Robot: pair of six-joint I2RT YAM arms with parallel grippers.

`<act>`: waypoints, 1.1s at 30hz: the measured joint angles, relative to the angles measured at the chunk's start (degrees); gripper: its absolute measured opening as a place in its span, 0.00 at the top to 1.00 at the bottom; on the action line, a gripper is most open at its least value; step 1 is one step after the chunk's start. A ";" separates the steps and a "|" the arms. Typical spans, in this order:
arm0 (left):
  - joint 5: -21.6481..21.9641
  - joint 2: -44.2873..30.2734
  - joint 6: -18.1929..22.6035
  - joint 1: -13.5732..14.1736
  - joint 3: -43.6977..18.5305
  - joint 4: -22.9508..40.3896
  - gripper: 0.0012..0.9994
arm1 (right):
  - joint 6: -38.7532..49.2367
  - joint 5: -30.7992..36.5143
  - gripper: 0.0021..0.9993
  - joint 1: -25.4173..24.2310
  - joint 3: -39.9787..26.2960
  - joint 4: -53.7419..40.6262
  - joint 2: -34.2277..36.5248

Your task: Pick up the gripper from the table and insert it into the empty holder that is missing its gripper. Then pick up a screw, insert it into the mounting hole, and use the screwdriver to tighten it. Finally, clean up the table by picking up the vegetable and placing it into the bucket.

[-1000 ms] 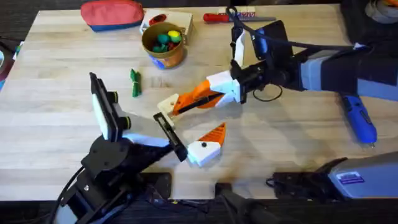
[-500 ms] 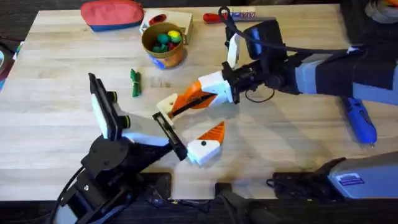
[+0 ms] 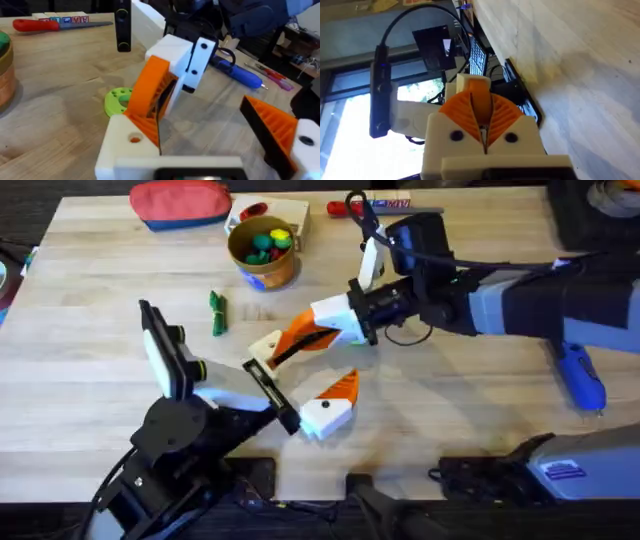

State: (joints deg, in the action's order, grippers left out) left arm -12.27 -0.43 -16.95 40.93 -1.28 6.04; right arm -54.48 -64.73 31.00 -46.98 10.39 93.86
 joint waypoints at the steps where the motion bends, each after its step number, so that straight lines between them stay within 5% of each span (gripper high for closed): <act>1: 0.21 0.00 0.00 -0.07 0.00 0.01 0.01 | -0.20 0.37 1.00 0.18 0.00 0.35 0.02; 33: 0.00 0.00 0.16 -0.35 -0.04 0.06 0.01 | 5.69 -2.50 0.97 -0.17 0.00 0.76 0.80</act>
State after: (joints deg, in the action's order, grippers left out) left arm -12.27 -0.43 -16.79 40.58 -1.32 6.10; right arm -48.79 -67.23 30.84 -46.98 11.15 94.66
